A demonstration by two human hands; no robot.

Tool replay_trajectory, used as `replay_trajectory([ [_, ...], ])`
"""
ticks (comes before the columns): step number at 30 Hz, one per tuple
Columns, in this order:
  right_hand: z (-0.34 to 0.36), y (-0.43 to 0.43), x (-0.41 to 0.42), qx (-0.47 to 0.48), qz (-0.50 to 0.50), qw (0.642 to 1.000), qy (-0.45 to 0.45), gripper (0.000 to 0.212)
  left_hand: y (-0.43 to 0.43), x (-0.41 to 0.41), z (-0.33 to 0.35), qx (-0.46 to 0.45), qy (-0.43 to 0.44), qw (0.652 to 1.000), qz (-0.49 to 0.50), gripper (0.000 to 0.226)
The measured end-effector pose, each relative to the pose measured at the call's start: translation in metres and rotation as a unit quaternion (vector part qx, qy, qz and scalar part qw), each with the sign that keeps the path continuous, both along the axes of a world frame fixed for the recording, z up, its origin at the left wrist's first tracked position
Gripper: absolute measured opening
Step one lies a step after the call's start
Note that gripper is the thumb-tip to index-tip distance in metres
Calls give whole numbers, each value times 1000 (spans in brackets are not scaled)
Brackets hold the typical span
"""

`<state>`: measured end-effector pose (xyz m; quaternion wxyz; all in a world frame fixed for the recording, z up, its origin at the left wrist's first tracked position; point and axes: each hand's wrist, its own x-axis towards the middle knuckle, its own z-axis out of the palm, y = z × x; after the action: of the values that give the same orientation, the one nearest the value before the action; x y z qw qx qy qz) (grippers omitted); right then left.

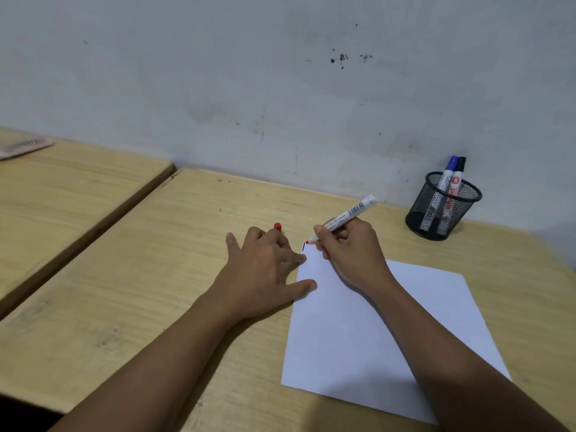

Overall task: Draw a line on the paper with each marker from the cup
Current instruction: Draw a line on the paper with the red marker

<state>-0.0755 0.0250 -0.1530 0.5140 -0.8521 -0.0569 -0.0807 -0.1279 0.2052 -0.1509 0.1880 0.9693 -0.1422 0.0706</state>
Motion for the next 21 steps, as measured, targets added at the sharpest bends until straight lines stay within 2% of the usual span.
replay_trajectory([
  [21, 3, -2, -2, -17, 16, 1000, 14, 23, 0, 3, -1, 8, 7, 1000, 5, 64],
])
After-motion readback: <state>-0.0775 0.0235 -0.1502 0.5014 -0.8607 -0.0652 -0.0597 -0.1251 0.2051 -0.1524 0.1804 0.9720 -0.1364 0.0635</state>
